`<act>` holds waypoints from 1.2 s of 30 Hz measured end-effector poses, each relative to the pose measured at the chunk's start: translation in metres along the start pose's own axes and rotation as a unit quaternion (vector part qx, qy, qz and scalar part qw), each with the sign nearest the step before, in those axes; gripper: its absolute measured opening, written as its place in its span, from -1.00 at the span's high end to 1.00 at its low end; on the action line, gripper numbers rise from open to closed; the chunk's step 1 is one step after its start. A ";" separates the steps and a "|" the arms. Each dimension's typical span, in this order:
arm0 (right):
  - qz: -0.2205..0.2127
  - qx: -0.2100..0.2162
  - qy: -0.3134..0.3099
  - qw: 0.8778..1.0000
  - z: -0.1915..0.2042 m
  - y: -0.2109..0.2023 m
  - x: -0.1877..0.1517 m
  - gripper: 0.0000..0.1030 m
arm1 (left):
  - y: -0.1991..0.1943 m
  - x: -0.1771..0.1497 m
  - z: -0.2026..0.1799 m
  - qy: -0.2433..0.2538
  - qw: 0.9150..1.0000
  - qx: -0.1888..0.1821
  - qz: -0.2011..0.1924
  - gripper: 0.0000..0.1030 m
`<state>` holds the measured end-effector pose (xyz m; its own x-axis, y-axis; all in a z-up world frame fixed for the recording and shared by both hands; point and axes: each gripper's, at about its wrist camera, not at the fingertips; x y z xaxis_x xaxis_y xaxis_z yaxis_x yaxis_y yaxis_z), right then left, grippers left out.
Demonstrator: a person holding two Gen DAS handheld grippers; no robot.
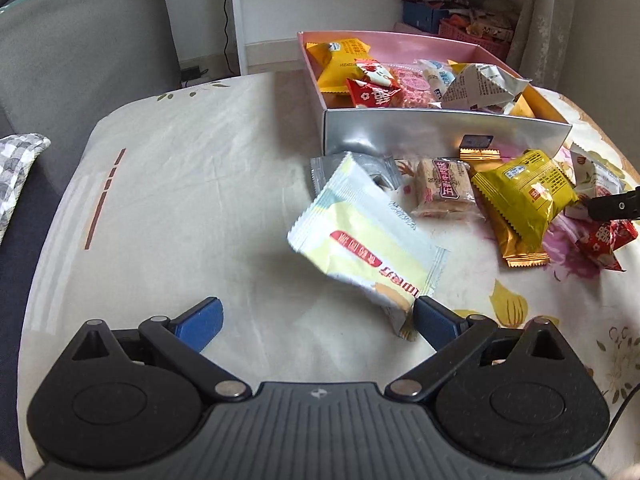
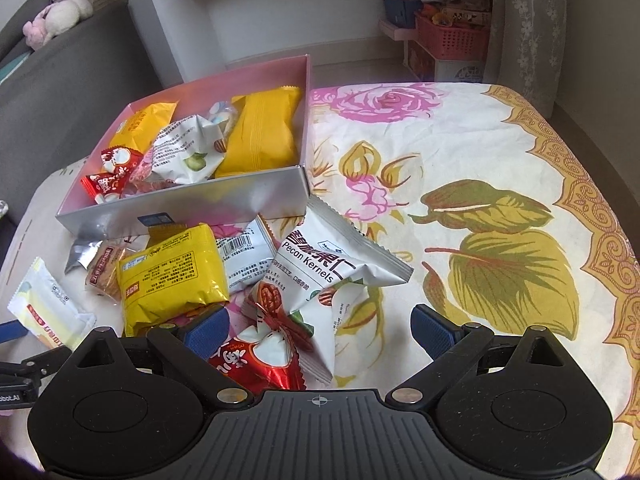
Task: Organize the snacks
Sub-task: 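Grasp the pale green cake packet with the left tool while the right tool grasps a red candy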
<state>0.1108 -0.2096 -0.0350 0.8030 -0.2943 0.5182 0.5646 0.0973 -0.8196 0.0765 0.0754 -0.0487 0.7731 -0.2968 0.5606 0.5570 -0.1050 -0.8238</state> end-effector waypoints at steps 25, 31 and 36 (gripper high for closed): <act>0.033 0.024 0.050 0.998 0.005 0.003 -0.002 -0.92 | 0.021 0.035 -0.012 -0.149 0.988 0.052 0.005 -0.87; 0.039 0.016 0.040 0.998 0.002 0.005 -0.003 -0.92 | 0.011 0.024 -0.007 -0.107 0.994 0.028 0.017 -0.85; 0.030 0.007 0.045 0.999 -0.007 -0.001 -0.002 -0.91 | 0.000 0.011 0.007 -0.088 0.996 0.014 0.023 -0.83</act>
<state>0.1074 -0.2156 -0.0365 0.8152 -0.3717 0.4442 0.5195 0.1303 -0.8445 0.0873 0.0790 -0.0420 0.8381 -0.1288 0.5302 0.5260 -0.0671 -0.8478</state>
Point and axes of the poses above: each gripper's, at about its wrist camera, not at the fingertips, and y roughly the way its jaws point, z to its left, x to its top, and after that the axes turned 9 degrees about y, right-handed
